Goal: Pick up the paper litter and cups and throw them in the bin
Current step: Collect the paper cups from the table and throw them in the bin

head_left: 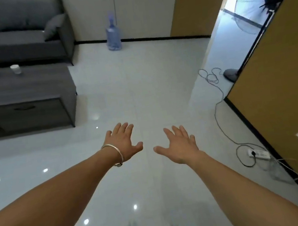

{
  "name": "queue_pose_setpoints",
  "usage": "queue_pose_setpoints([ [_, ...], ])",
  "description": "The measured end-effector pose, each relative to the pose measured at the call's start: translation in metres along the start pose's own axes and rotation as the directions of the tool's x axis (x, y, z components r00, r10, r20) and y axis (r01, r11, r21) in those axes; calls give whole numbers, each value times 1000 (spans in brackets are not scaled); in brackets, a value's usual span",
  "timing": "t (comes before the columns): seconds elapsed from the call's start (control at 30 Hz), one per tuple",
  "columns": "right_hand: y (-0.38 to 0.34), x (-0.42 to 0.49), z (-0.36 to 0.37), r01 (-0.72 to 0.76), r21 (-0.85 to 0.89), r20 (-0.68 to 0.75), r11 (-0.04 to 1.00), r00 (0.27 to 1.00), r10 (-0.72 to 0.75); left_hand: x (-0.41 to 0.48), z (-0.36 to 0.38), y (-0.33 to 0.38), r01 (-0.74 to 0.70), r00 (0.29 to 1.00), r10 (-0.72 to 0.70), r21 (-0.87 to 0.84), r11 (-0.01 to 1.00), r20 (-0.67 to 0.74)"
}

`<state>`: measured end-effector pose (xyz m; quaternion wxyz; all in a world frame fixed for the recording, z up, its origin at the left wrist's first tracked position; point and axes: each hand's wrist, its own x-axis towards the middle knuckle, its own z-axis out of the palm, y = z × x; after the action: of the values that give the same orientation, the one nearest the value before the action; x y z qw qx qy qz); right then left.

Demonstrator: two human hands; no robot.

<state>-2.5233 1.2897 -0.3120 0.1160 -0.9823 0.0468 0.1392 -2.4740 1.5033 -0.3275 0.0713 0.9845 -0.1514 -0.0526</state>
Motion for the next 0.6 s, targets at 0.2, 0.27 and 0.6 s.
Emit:
queue_pose_setpoints([
  [0.2,-187,77,3,213,-65,10,975,977,-213,-17,-52,-192,222,972,-221,1,975,-77],
  [0.27,-244,94,9,281,-74,26,957,960,-280,-27,-69,-247,300,949,-299,-6,954,-96],
  [0.6,-435,191,28,525,-160,116,836,851,-512,-29,-92,-424,545,833,-544,-20,838,-98],
])
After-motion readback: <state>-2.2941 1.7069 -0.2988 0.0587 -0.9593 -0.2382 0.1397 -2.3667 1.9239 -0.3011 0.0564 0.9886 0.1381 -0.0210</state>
